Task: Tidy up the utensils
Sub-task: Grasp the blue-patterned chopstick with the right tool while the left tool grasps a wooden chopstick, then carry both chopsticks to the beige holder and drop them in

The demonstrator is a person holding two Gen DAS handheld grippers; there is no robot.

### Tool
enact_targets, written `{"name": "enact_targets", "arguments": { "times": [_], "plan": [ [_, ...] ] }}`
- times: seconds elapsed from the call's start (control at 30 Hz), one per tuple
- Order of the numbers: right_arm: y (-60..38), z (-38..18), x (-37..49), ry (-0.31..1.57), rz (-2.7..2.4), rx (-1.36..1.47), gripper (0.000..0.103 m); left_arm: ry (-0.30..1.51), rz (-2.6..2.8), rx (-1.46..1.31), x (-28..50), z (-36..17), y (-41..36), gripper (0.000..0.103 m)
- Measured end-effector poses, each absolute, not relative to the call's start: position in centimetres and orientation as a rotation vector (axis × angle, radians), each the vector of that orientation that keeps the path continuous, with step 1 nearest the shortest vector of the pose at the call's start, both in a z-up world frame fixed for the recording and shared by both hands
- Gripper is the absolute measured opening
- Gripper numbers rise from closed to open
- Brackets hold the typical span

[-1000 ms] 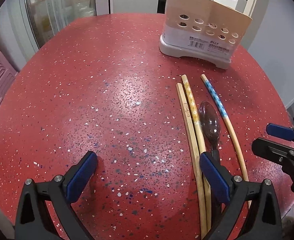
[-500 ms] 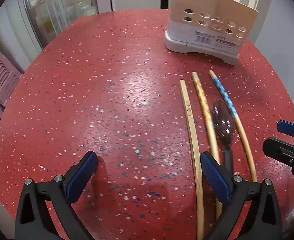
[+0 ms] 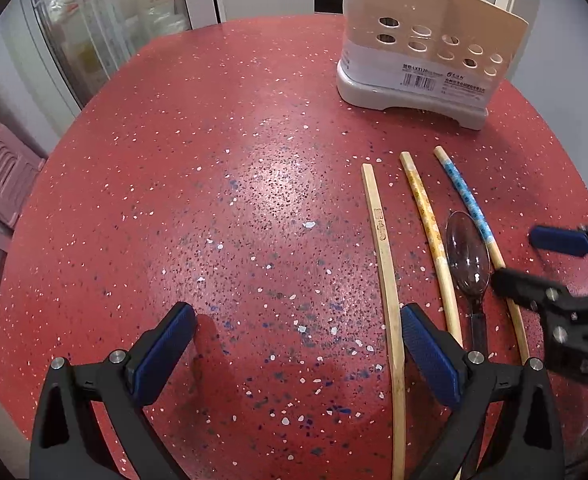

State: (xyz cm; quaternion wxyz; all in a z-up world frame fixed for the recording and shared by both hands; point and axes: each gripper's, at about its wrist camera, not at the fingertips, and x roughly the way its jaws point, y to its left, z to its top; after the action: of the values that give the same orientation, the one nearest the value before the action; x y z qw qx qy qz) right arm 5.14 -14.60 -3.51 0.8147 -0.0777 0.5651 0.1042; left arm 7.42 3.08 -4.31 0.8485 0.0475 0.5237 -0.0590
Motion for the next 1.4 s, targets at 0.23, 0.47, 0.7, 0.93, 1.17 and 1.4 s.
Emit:
{"name": "enact_targets", "arguments": {
  "times": [0.23, 0.47, 0.7, 0.93, 1.17, 1.4],
  "plan": [
    [-14.3, -3.2, 7.1, 1.257, 0.27, -0.196, 0.011, 1.121, -0.158, 0.133, 8.9, -3.6, 1.5, 0.103],
    [-15.7, -3.2, 7.4, 1.252, 0.313, -0.127, 0.008, 1.178, -0.214, 0.129, 11.4, -3.3, -0.5, 0.103],
    [-17.5, -2.4, 6.5, 1.199, 0.37, -0.026, 0.008, 1.188, -0.296, 0.18, 12.3, -2.2, -3.4, 0.061],
    [-19.2, -0.5, 5.2, 1.126, 0.412, 0.037, 0.008, 1.134, -0.32, 0.113, 11.2, -2.1, -3.8, 0.032],
    [-20.7, 2.2, 3.6, 1.041, 0.457, 0.093, 0.008, 1.024, -0.311, -0.005, 8.7, -0.9, -1.6, 0.032],
    [-22.2, 6.0, 3.6, 0.942, 0.472, 0.145, 0.008, 0.896, -0.307, -0.087, 8.0, 3.1, 0.2, 0.032]
  ]
}}
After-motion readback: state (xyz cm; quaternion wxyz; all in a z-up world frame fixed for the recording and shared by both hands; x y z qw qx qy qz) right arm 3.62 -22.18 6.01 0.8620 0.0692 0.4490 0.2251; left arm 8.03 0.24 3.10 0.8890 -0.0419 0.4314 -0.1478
